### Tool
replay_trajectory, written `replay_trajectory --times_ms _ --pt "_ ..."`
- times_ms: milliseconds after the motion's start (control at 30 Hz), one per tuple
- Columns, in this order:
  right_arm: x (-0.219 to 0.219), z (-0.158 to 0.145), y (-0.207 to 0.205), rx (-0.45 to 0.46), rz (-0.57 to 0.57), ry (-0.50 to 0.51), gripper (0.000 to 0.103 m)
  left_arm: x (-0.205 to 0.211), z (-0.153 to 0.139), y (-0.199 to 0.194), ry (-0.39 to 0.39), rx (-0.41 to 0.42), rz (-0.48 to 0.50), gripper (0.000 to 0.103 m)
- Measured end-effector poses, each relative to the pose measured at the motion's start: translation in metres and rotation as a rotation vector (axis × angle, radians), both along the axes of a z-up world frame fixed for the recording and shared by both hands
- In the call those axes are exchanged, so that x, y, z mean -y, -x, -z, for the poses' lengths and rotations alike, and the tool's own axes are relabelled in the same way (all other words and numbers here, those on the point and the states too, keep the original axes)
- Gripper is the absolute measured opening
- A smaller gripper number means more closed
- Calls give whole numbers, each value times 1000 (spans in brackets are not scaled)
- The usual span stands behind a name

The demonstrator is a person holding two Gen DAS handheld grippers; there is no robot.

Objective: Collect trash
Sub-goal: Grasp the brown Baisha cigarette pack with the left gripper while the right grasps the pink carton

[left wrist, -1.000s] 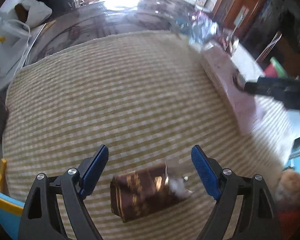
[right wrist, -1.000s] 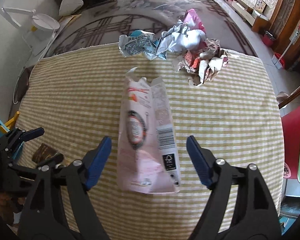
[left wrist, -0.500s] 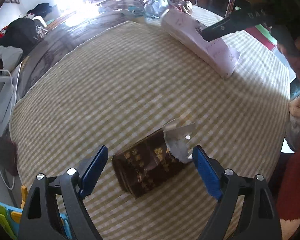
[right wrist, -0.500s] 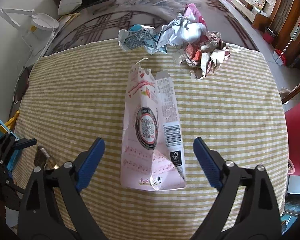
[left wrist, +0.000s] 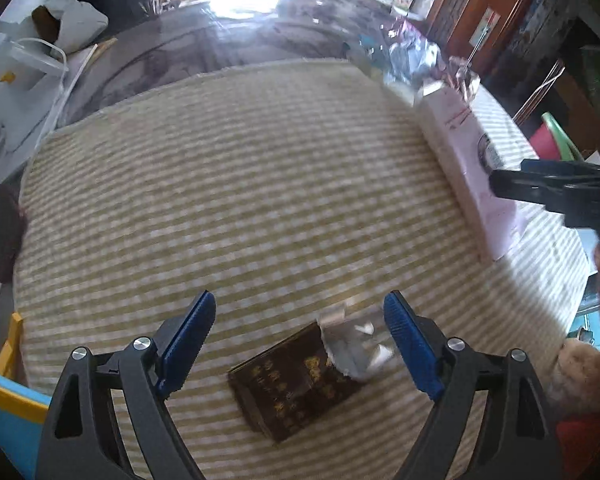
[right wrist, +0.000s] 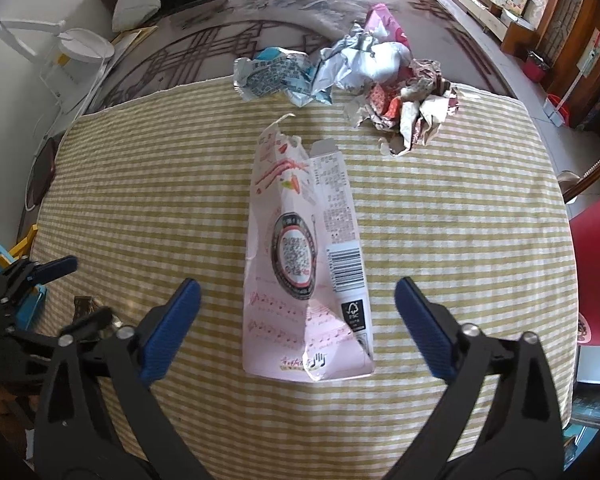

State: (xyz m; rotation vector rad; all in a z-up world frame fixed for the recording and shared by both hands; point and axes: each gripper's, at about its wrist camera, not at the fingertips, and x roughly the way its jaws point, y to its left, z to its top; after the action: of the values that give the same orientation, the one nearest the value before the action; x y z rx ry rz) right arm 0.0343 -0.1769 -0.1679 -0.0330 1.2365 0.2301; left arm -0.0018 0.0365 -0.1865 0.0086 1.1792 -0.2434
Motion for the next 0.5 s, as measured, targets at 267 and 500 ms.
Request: replay_trajectory --times_ms 267,500 --pt "-4 22 -7 -40 -1 3 67 9 6 32 -133 10 209 83" --pt "-7 0 -1 32 -23 -30 47 19 18 35 -124 -20 162 51"
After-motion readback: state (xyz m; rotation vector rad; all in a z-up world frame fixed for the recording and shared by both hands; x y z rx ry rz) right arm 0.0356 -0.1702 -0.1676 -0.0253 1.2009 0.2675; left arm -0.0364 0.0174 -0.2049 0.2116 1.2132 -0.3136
